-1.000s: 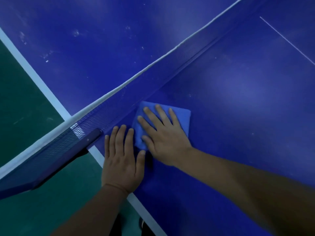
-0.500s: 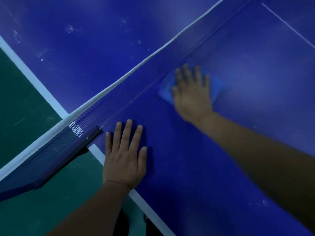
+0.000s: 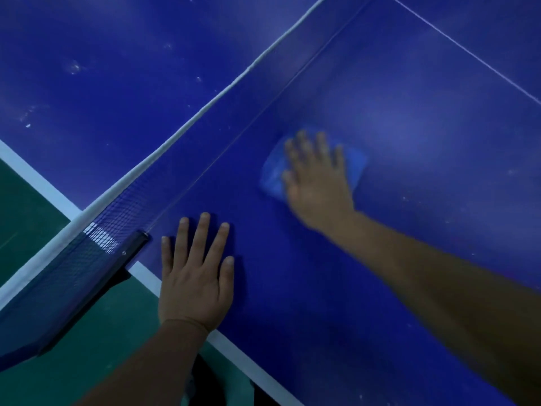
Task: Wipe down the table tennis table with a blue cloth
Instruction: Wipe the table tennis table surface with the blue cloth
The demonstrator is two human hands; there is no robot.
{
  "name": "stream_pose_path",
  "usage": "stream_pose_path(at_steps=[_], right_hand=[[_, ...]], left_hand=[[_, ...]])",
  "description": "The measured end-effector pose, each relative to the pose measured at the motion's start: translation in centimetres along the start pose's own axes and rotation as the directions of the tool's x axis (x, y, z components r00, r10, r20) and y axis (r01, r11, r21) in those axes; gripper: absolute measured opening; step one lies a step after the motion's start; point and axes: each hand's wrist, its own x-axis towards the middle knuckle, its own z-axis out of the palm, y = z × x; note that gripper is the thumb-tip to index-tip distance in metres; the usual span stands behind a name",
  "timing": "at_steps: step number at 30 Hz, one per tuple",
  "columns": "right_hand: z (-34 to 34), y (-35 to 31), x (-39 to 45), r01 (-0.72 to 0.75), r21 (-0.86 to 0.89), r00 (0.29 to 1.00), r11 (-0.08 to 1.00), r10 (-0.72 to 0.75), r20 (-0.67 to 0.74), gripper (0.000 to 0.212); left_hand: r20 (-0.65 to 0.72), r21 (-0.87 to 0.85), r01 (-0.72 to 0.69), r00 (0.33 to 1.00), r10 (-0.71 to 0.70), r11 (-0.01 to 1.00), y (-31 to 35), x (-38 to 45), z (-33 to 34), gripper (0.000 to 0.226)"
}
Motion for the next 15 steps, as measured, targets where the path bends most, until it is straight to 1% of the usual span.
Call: stream_pose_path(at_steps=[1,2,3,4,5,6,7,8,9,10,11,12,13,14,15], right_hand=[[0.4,-0.9,-1.7,0.152,-0.008,0.988,0.988,-0.151,0.027,0.059],[0.2,-0.4,-2.2,0.226,-0.005,0.973,0.974,-0.226,0.055,0.059],[0.0,1.3,-1.5,0.227,-0.009,0.972,0.974,-0.226,0.061,0.060],[-0.1,3.5,-0.5,0.149,-0.044,0.988,0.988,-0.147,0.040,0.060],[-0.3,6.1,0.7,0.018,-0.080,1.000,0.997,-0.016,0.026,0.060],[-0.8,8.6,1.8,-0.153,-0.084,0.988,0.985,0.155,0.019,0.059],[-1.2,10.6,2.5,-0.324,-0.044,0.946,0.945,0.325,0.008,0.059],[-1.6,11.5,3.0,-0.472,0.028,0.882,0.881,0.472,-0.002,0.059],[-1.7,11.0,3.2,-0.568,0.080,0.820,0.819,0.571,-0.027,0.059],[-1.5,9.1,3.1,-0.601,0.098,0.794,0.793,0.606,-0.042,0.059],[-1.2,6.6,2.7,-0.556,0.082,0.826,0.827,0.561,-0.050,0.059],[-0.7,4.1,1.8,-0.432,0.064,0.899,0.900,0.435,-0.053,0.060],[-0.3,1.8,0.5,-0.240,0.034,0.970,0.970,0.241,-0.040,0.060],[0.1,0.2,-1.0,-0.038,0.010,0.999,0.999,0.038,0.005,0.061],[0.2,0.1,-2.2,0.108,-0.006,0.993,0.994,-0.107,0.041,0.061]], left_hand=[[-0.003,0.002,-0.005,1.000,0.005,1.000,0.0,0.0,0.0,0.056],[-0.004,0.002,-0.006,1.000,0.006,1.000,0.1,0.0,0.0,0.056],[-0.003,-0.001,-0.004,1.000,0.004,1.000,0.1,0.0,0.0,0.056],[-0.002,-0.006,0.001,1.000,-0.001,1.000,0.1,0.0,0.0,0.056],[0.000,-0.011,0.005,1.000,-0.005,1.000,0.1,0.0,0.0,0.056],[0.002,-0.016,0.008,1.000,-0.008,1.000,0.1,0.0,0.0,0.057],[0.006,-0.019,0.011,1.000,-0.011,1.000,0.1,0.0,0.1,0.056],[0.009,-0.020,0.014,1.000,-0.014,1.000,0.1,0.1,0.1,0.056],[0.009,-0.021,0.021,1.000,-0.021,1.000,0.1,0.1,0.1,0.056],[0.009,-0.020,0.028,1.000,-0.028,0.999,0.1,0.1,0.1,0.056],[0.011,-0.017,0.032,0.999,-0.032,0.999,0.0,0.1,0.2,0.056],[0.015,-0.017,0.032,0.999,-0.032,0.999,0.1,0.1,0.2,0.056],[0.017,-0.018,0.031,0.999,-0.031,0.999,0.1,0.1,0.2,0.056],[0.018,-0.017,0.033,0.999,-0.033,0.999,0.0,0.1,0.3,0.056],[0.019,-0.016,0.036,0.999,-0.036,0.999,0.0,0.1,0.3,0.056]])
